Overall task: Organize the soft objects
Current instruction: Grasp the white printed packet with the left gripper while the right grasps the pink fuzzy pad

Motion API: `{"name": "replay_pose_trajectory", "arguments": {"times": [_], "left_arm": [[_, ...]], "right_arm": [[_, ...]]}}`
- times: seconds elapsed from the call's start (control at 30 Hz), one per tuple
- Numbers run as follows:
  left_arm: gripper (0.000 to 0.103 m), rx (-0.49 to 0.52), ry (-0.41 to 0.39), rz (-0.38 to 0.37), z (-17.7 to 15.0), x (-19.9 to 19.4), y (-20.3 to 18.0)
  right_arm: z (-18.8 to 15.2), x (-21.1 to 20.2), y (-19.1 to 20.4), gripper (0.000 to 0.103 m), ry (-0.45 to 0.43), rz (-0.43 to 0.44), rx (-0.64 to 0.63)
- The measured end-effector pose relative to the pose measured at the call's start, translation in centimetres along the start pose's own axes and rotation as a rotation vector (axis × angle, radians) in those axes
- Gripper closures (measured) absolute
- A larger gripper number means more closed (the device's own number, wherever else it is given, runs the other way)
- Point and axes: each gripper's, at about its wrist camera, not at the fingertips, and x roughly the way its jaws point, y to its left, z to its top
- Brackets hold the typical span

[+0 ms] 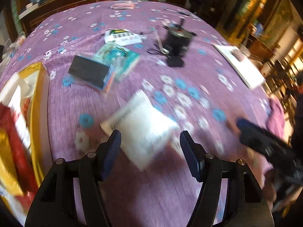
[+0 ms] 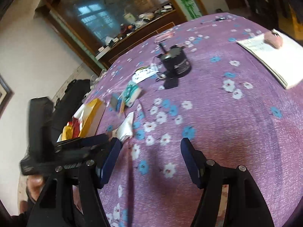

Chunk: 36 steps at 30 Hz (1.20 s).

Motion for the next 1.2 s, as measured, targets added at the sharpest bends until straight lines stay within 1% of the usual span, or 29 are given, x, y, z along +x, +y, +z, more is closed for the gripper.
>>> {"name": "replay_pose_trajectory", "arguments": {"times": [0.07, 0.1, 0.17, 0.23, 0.27, 0.33, 0.37, 0.43, 0.53, 0.6, 0.67, 0.73, 0.77, 0.8, 0.87, 0.9, 0.97, 1.0, 1.1, 1.2], "left_arm": [[0.038, -0.007, -0.006, 0.022, 0.7, 1.0, 0.3], [0.031, -0.008, 0.007, 0.03, 1.0, 1.6, 0.3], [0.025, 0.005, 0.007, 0.066, 1.2, 2.5, 0.1], [0.025, 0.04, 0.011, 0.113, 1.0, 3.0, -0.3], [0.025, 0.04, 0.01, 0.124, 0.8, 2.9, -0.3], [0.039, 0.026, -0.012, 0.153, 0.1, 2.4, -0.2], [0.045, 0.027, -0.019, 0.154, -0.1, 2.1, -0.1], [0.048, 0.008, -0.039, 0.12, -0.4, 1.8, 0.4], [0.056, -0.002, -0.053, 0.11, -0.3, 1.7, 0.5], [0.07, 0.027, -0.071, 0.125, -0.2, 1.4, -0.2], [0.076, 0.04, -0.078, 0.126, -0.4, 1.0, -0.6], [0.081, 0.04, -0.071, 0.104, -0.8, 0.5, -0.6], [0.086, 0.041, -0.066, 0.091, -1.0, 0.4, -0.6], [0.088, 0.035, -0.065, 0.079, -1.2, 0.2, -0.4], [0.09, 0.006, -0.085, 0.066, -1.8, -0.5, 0.0], [0.091, -0.014, -0.094, 0.056, -2.0, -0.7, 0.4], [0.091, -0.052, -0.103, 0.033, -2.5, -1.2, 0.9], [0.092, -0.058, -0.104, 0.026, -2.8, -1.6, 0.9], [0.092, -0.074, -0.101, -0.027, -3.4, -2.8, 0.9], [0.092, -0.086, -0.078, -0.085, -4.1, -3.6, 0.5]], "right_arm": [[-0.1, -0.2, -0.6, 0.036, 0.0, 0.006, 0.016], [-0.1, -0.3, -0.9, 0.036, -0.002, 0.013, 0.02], [0.0, -0.4, -1.2, 0.036, -0.006, 0.02, 0.023], [0.4, -0.2, -1.8, 0.036, -0.003, 0.019, 0.03], [0.5, -0.1, -1.9, 0.036, -0.002, 0.024, 0.032], [0.9, -0.4, -2.2, 0.036, -0.009, 0.039, 0.029], [1.1, -0.5, -2.2, 0.036, -0.014, 0.044, 0.027], [1.7, -0.6, -2.4, 0.036, -0.015, 0.051, 0.023], [2.9, -1.0, -2.8, 0.036, -0.023, 0.044, 0.025], [3.9, -1.3, -3.2, 0.036, -0.033, 0.017, 0.017], [4.9, -1.7, -3.8, 0.036, -0.045, -0.016, 0.023], [6.4, -2.2, -4.8, 0.036, -0.06, -0.037, 0.035], [7.1, -2.4, -5.3, 0.036, -0.066, -0.06, 0.037], [8.3, -2.6, -6.2, 0.036, -0.076, -0.107, 0.048], [10.5, -2.7, -8.3, 0.036, -0.088, -0.18, 0.081], [11.3, -2.7, -9.0, 0.036, -0.093, -0.201, 0.093], [13.4, -2.3, -11.0, 0.036, -0.095, -0.28, 0.119], [14.5, -2.1, -12.3, 0.036, -0.096, -0.33, 0.14], [16.6, -2.1, -14.9, 0.036, -0.122, -0.421, 0.172], [18.0, -2.2, -16.9, 0.036, -0.126, -0.498, 0.189]]}}
